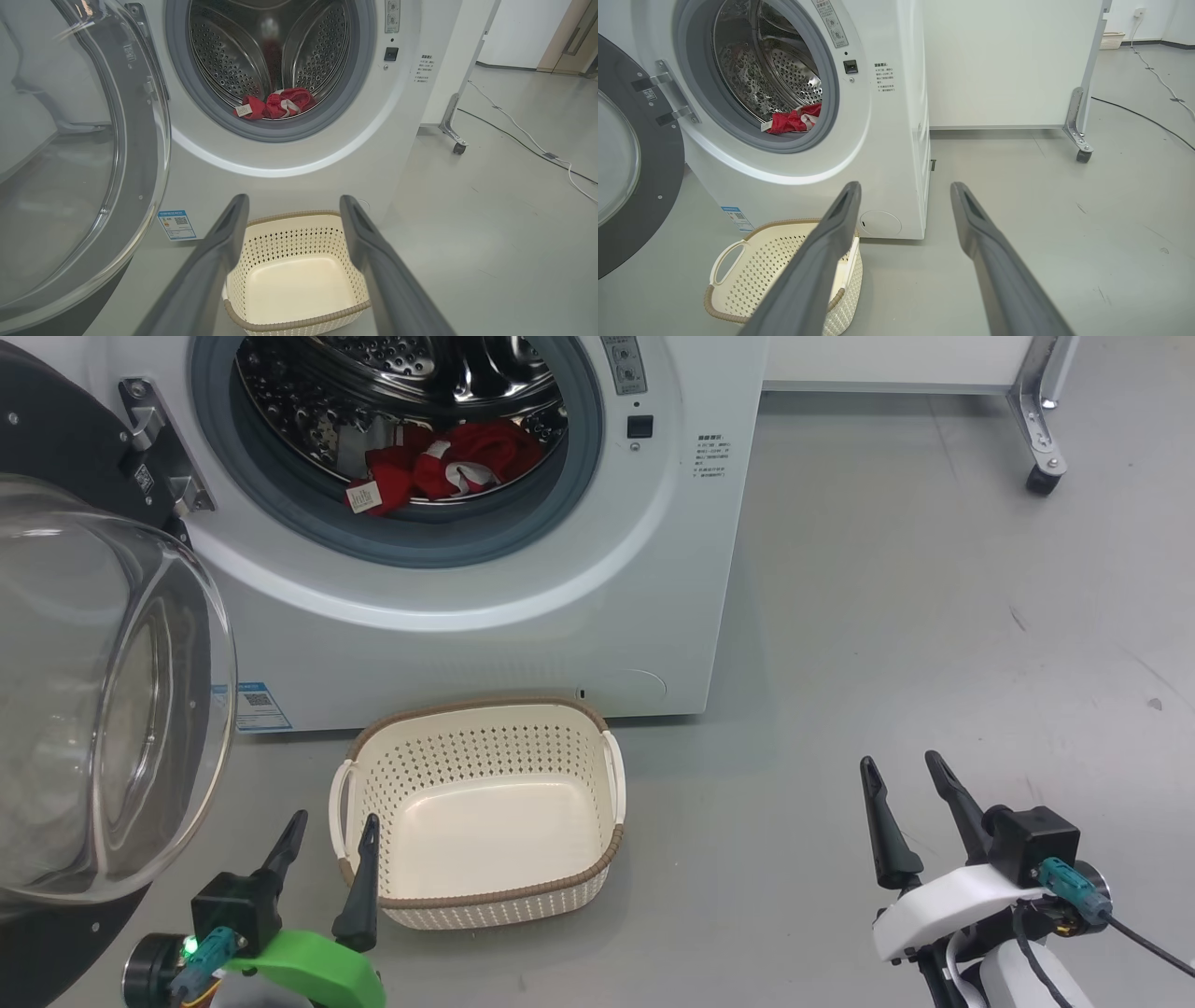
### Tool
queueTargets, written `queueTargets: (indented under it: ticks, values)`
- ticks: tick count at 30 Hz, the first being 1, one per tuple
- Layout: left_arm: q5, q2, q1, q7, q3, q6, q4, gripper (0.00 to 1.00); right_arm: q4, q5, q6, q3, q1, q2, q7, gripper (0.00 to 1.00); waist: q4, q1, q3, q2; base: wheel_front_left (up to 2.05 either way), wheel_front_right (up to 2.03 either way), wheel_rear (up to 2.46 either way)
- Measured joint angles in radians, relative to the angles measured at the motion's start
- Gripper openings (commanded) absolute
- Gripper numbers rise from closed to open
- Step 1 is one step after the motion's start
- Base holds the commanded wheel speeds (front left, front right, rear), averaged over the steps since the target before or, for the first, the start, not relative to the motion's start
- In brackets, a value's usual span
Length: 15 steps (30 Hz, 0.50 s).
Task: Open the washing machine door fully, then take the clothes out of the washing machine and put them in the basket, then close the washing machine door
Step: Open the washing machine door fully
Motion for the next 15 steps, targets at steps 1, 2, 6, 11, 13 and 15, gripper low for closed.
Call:
queueTargets:
  ticks: [1, 2, 6, 11, 13, 15]
  values:
    - [0.0, 0.0, 0.0, 0.001, -0.001, 0.0, 0.0, 1.0, -0.001, 0.007, 0.0, 0.0, 0.003, 0.0, 0.0, 1.0, -0.002, 0.0, -0.001, 0.0, 0.0, 0.0, 0.0]
    - [0.0, 0.0, 0.0, 0.001, 0.0, 0.0, 0.0, 1.0, -0.002, 0.01, 0.0, 0.0, 0.008, 0.0, 0.0, 1.0, -0.003, 0.0, -0.002, 0.0, 0.0, 0.0, 0.0]
    - [0.0, 0.0, 0.0, 0.011, 0.001, 0.004, -0.002, 1.0, -0.002, 0.01, 0.0, 0.0, 0.015, 0.001, 0.0, 1.0, -0.006, 0.0, -0.003, 0.0, 0.0, 0.0, 0.0]
    - [0.0, 0.0, 0.0, 0.019, 0.004, 0.012, -0.002, 1.0, -0.004, 0.01, -0.007, 0.003, 0.015, 0.001, 0.0, 1.0, -0.007, 0.0, -0.004, 0.0, 0.0, 0.0, 0.0]
    - [0.0, 0.0, 0.0, 0.021, 0.005, 0.013, -0.005, 1.0, -0.005, 0.01, -0.007, 0.004, 0.015, 0.001, 0.0, 1.0, -0.007, 0.0, -0.005, 0.0, 0.0, 0.0, 0.0]
    - [0.0, 0.0, 0.001, 0.022, 0.005, 0.013, -0.006, 1.0, -0.006, 0.01, -0.007, 0.005, 0.015, 0.001, 0.0, 1.0, -0.008, 0.0, -0.005, 0.0, 0.0, 0.0, 0.0]
